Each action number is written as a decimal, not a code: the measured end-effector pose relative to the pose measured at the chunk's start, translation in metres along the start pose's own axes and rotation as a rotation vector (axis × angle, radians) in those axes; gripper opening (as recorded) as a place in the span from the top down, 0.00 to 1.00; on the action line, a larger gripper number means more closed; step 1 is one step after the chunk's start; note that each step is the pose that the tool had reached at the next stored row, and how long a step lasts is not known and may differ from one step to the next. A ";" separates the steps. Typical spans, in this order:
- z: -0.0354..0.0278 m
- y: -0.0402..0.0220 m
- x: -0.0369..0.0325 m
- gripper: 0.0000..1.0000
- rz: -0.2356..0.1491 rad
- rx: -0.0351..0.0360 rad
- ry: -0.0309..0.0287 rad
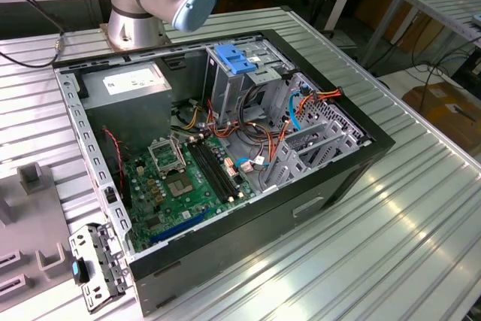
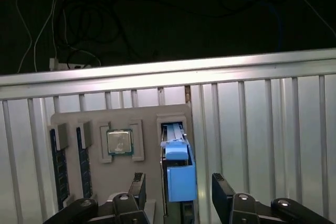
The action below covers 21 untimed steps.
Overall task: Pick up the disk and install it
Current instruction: 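Pick up the disk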
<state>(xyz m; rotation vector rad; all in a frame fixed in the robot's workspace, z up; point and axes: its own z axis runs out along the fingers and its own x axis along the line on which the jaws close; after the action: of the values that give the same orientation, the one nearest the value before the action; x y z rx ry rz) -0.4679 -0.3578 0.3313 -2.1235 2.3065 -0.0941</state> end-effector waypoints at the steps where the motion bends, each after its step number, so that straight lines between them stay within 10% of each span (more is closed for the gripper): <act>1: 0.0021 0.0008 -0.0003 0.38 0.000 0.0003 -0.0001; 4: 0.0076 0.0011 -0.0021 0.38 0.000 -0.0066 0.0008; 5: 0.0093 0.0010 -0.0023 0.38 -0.001 -0.0211 0.0018; 21: 0.0103 0.0011 -0.0024 0.38 -0.001 -0.0223 -0.0013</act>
<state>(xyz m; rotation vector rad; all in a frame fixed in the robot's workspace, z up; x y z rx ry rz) -0.4683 -0.3558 0.3208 -2.1340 2.3169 -0.0672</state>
